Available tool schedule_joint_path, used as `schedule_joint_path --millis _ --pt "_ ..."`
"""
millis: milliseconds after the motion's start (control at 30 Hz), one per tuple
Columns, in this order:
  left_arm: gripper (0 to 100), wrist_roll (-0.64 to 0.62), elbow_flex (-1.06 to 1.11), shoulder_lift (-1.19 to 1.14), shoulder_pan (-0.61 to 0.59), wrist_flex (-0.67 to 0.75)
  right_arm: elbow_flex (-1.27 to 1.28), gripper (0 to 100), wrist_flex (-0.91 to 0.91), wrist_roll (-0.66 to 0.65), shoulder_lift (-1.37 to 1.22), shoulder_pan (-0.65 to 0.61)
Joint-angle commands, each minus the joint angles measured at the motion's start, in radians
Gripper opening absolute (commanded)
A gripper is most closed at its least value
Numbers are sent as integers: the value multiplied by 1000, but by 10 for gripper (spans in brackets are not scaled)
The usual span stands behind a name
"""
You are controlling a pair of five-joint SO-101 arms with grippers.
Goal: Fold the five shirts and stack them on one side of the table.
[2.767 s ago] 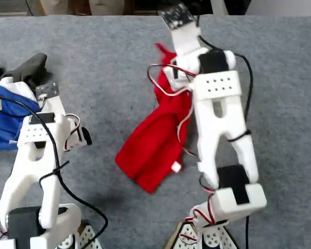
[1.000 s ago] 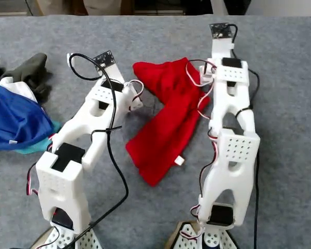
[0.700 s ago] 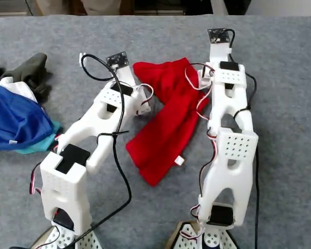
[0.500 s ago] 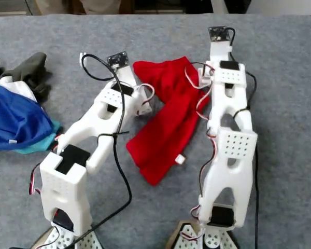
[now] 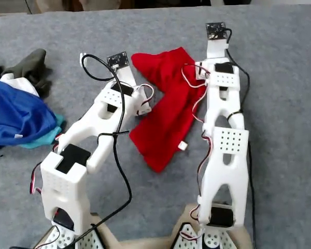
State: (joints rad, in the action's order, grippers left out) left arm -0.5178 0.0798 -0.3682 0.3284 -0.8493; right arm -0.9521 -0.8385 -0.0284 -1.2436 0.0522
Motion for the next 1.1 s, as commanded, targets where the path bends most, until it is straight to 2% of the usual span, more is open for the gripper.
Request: schedule_joint_path --millis 0,200,367,633,733,1067 --pt "19 6 -20 10 2 15 -45 43 -80 -5 -58 -18" --pt "19 6 -20 10 0 20 -110 41 -117 -48 -73 -4" --pt "19 6 -21 10 0 21 -303 43 -503 -189 62 87" --pt "19 6 -20 10 -2 18 -381 41 -951 -402 70 96" --pt "19 6 -20 10 -2 18 -282 5 -948 -422 77 131" --pt "19 6 -20 10 -2 18 222 4 -928 -474 289 229"
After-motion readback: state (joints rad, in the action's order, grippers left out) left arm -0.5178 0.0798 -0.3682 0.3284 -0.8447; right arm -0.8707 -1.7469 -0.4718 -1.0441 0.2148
